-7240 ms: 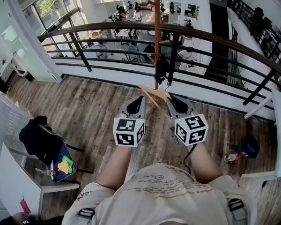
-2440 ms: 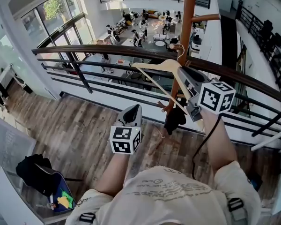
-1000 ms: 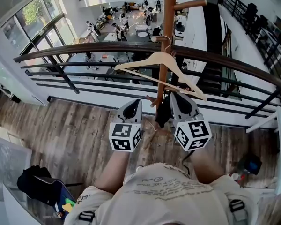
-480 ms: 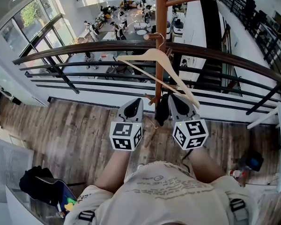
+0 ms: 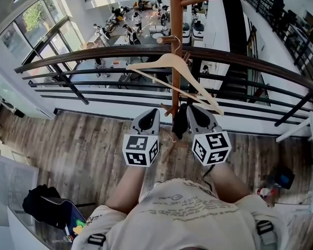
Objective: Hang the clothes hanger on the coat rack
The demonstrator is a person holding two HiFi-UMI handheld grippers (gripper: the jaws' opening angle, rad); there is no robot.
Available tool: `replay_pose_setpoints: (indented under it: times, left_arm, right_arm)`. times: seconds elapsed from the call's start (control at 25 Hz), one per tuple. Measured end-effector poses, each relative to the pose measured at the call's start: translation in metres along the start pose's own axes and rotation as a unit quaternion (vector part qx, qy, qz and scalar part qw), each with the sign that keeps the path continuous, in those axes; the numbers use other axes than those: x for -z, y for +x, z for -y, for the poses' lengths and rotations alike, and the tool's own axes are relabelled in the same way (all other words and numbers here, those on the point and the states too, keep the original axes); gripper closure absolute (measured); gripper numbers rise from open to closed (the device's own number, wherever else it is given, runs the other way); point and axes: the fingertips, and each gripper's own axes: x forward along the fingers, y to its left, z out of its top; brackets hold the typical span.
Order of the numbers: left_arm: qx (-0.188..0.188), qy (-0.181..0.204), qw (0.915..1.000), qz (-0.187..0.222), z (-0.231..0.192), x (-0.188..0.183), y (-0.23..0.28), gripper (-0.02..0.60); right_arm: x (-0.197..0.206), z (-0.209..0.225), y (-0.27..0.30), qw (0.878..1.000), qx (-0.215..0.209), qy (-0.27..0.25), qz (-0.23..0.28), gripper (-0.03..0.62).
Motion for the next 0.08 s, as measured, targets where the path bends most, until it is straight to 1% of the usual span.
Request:
replay_pose_setpoints:
  times: [0.08]
  left_arm:
    - [0.0, 0.0, 1.0, 0.0, 0.0003, 0.001, 0.0003, 0.577]
  right_arm:
    - [0.0008, -0.0002, -0.0002, 1.0, -0.002, 0.001, 0.001, 0.592]
